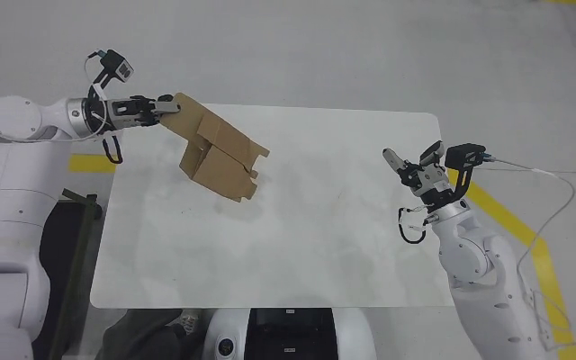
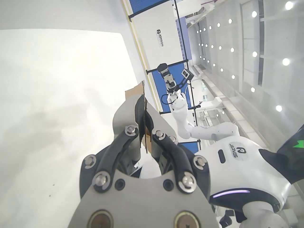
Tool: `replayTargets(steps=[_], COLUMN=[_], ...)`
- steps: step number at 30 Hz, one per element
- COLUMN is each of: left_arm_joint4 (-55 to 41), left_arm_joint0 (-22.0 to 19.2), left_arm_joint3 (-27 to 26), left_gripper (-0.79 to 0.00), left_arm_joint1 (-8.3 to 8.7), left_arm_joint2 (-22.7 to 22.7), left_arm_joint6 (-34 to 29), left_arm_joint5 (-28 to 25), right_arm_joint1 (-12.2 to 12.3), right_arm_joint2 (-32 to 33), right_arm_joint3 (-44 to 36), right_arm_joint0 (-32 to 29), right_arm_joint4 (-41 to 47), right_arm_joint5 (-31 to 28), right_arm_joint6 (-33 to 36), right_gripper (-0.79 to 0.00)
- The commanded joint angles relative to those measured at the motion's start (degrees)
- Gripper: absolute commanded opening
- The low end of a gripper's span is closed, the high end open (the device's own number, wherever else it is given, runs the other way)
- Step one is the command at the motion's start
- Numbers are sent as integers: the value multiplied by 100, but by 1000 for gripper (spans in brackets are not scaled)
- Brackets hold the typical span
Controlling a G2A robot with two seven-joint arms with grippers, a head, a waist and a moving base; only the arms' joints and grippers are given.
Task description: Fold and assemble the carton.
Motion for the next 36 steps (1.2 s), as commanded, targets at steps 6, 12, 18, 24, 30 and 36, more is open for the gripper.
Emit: replayTargets(steps=[6,12,18,24,30,36], left_arm_joint4=[-258,-244,-244,-244,-244,-244], left_arm_joint0=[13,24,24,24,24,24], left_arm_joint3=[-372,-502,-502,-502,-502,-502], left_gripper=[-785,-785,-785,-785,-785,-785], left_arm_joint1=[19,21,21,21,21,21], left_arm_joint2=[68,157,157,157,157,157], left_arm_joint6=[-160,-231,-231,-231,-231,-231], left_arm_joint5=[161,231,231,231,231,231], right_arm_joint1=[0,0,0,0,-1,-11], right_arm_joint2=[0,0,0,0,1,-23], right_arm_joint3=[0,0,0,0,2,-130], right_arm_joint0=[0,0,0,0,-7,-11], right_arm_joint4=[0,0,0,0,7,1441], right_arm_joint5=[0,0,0,0,5,-594], right_arm_joint6=[0,0,0,0,2,664], right_gripper=[0,0,0,0,0,0])
